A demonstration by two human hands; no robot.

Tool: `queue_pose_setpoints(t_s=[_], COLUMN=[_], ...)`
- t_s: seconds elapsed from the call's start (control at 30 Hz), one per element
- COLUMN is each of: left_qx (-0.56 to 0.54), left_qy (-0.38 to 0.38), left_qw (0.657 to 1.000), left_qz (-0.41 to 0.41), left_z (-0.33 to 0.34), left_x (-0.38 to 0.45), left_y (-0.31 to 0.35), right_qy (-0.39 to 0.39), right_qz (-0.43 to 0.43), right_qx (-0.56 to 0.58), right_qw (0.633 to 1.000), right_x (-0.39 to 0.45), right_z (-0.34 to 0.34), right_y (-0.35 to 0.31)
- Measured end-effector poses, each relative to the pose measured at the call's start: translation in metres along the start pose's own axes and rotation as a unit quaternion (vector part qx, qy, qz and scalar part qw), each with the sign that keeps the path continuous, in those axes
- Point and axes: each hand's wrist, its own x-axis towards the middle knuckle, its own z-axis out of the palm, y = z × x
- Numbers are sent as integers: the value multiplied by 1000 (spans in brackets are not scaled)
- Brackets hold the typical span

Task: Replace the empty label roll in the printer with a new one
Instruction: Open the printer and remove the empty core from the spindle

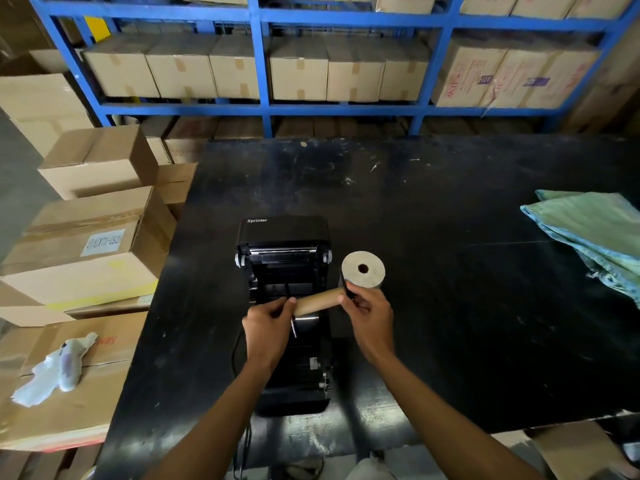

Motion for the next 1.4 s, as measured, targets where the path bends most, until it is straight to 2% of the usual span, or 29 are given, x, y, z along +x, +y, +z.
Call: queue_pose_setpoints(t_s=[0.07,0.23,0.43,0.57,0.7,0.77,0.87,0.97,1.1,1.23,1.4], left_qx=[-30,-149,-178,-191,-95,-83,-85,-38,86,171,216], left_qy=[-35,-100,-195,-208,-203,-202,-158,-122,-119,-132,-111], left_qw=[998,975,948,932,948,947,946,950,959,950,949], left_qz=[-32,-128,-177,-226,-226,-235,-269,-285,-241,-224,-201], left_z=[13,51,118,166,201,215,227,230,241,257,266], left_x=[0,1,-5,-12,-16,-18,-16,-15,-18,-27,-33], left_y=[6,20,41,43,39,34,20,3,-4,-2,-5], right_qy=[10,-20,24,42,45,47,47,49,40,23,24], right_qz=[16,45,106,117,158,181,220,250,265,274,269], right_qx=[11,58,84,72,80,78,66,56,53,56,37], right_qw=[1000,997,991,990,983,979,972,965,962,960,962], right_x=[6,19,40,55,64,68,75,84,89,92,96], right_z=[-16,-62,-124,-165,-189,-199,-214,-229,-233,-231,-237], right_y=[6,22,55,74,95,105,122,135,145,151,156])
